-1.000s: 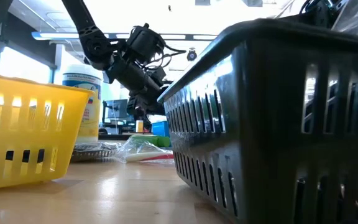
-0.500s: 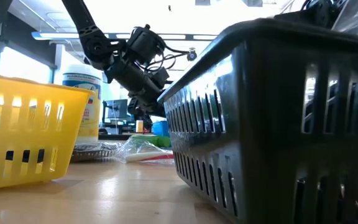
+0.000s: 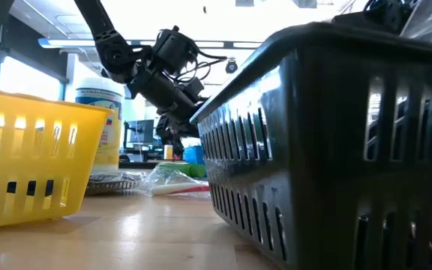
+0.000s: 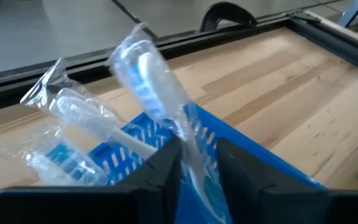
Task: Pick & Place Travel size toiletries
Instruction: Put the blue toothbrush into the blue bin, then put the white cotton pack into the orange bin
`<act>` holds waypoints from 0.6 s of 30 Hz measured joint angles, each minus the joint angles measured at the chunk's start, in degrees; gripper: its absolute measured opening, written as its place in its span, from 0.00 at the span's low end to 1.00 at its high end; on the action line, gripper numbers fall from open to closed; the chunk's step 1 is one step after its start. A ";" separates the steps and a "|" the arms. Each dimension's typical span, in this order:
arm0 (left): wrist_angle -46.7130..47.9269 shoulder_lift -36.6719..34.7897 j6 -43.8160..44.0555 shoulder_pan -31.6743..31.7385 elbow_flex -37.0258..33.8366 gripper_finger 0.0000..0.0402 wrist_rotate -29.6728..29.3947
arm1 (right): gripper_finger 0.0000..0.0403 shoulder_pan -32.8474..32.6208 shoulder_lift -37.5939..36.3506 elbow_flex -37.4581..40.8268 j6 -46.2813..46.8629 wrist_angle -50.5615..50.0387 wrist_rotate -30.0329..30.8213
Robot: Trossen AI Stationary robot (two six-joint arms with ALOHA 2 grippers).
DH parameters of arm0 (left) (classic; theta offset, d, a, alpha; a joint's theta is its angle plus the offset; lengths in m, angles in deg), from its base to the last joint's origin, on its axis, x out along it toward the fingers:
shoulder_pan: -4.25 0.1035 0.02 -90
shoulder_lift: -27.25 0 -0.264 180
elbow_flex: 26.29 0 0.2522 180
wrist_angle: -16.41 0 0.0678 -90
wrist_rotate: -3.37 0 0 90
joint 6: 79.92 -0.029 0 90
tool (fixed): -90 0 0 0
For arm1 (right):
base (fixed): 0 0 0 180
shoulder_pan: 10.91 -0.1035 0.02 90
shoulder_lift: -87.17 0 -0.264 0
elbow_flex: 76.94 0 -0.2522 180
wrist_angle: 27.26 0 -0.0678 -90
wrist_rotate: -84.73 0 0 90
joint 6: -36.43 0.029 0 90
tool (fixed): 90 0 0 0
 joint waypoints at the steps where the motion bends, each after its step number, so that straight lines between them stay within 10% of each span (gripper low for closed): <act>1: 0.37 0.00 0.07 0.00 0.00 0.27 -0.01 | 0.01 0.00 0.00 0.00 0.00 0.00 -0.04; 9: 4.12 0.00 4.09 0.00 -0.02 0.56 -0.96 | 0.01 0.01 0.00 0.00 0.00 0.08 -0.05; 18: 5.57 -4.67 1.51 -1.42 -0.04 0.66 -4.18 | 0.01 0.01 0.00 0.00 0.39 0.42 -0.05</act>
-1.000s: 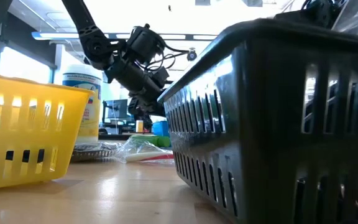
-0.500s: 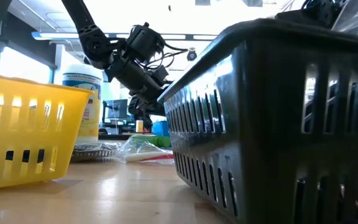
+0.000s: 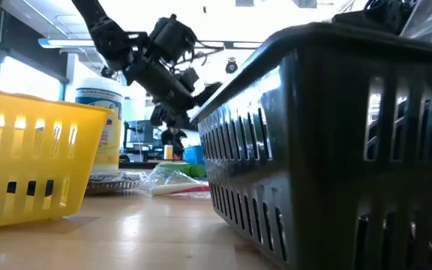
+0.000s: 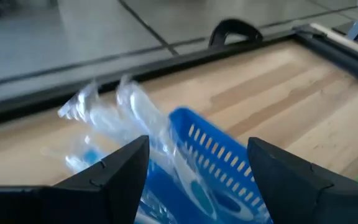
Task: Pick & Place Travel size toiletries
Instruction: Put the white cotton pack into the orange bin
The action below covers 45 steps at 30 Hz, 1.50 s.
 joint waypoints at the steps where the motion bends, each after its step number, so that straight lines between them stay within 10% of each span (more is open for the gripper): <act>1: 0.32 -0.88 -0.77 -0.38 0.00 0.66 -0.82 | 0.01 -0.02 0.00 0.00 -0.02 -0.01 -0.02; 9: 3.23 -13.35 -23.97 -5.51 0.00 0.62 -4.61 | 0.01 0.00 0.00 0.00 -0.30 -0.09 -0.26; 16: 16.00 -34.35 -50.26 -15.23 0.00 0.30 -1.85 | 0.01 -0.02 0.00 0.02 -1.87 -0.40 0.24; 20: 29.85 -47.15 -48.54 -18.64 0.02 0.05 6.97 | 0.01 0.00 0.00 0.02 -1.88 -0.40 6.63; 28: 49.96 -69.03 -39.75 -19.21 -1.12 0.01 10.44 | 0.01 5.94 -0.04 -2.89 -2.82 -3.00 6.59; 35: 41.47 -84.69 -50.67 -19.19 -13.20 0.00 9.47 | 0.01 19.06 -5.41 -4.50 -2.82 -6.96 -5.94; 45: 31.15 -96.09 -55.84 -19.17 -29.16 0.00 11.20 | 0.00 25.57 -10.58 -4.50 -6.18 -17.79 -6.78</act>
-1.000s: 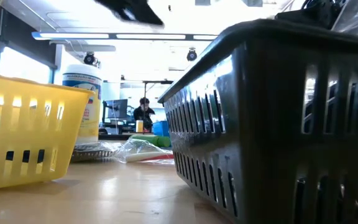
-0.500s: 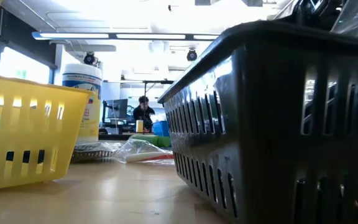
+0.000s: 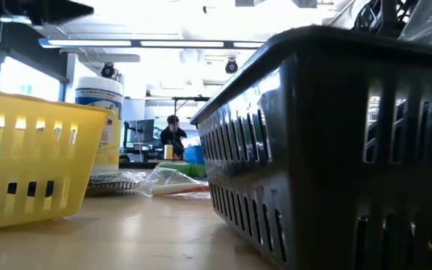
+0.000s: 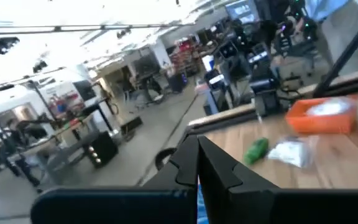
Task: Pick & Place Travel size toiletries
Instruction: Put the white cotton pack into the orange bin
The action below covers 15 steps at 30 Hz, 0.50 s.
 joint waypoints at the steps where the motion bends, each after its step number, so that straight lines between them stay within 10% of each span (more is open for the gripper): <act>1: 0.53 -1.03 0.67 0.00 -0.50 0.00 0.95 | 0.00 0.31 -0.36 0.00 -0.27 -0.79 0.44; 15: 0.04 -2.44 6.42 0.00 -8.38 0.00 14.87 | 0.00 1.60 -1.18 1.60 -3.29 -0.70 0.45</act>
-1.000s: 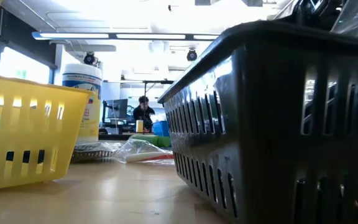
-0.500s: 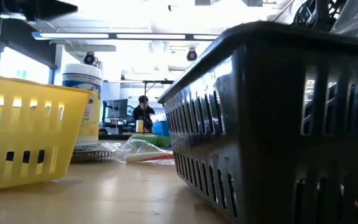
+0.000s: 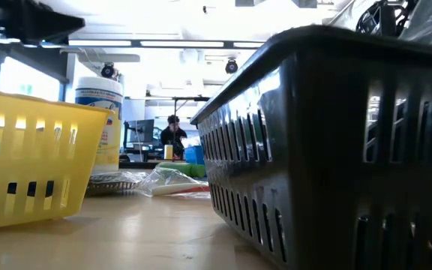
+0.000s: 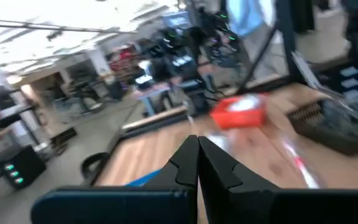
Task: Pick & Place Travel size toiletries
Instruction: Put the white cotton pack into the orange bin
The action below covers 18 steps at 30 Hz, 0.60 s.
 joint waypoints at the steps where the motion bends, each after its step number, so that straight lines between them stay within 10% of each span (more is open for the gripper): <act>1: -0.01 -0.01 -0.18 0.00 -0.81 0.00 0.40 | 0.00 0.00 0.00 0.00 -0.05 0.10 -0.01; 18: -0.03 0.29 7.61 0.00 -8.53 0.00 1.75 | 0.00 0.00 0.00 0.02 2.42 1.70 -2.75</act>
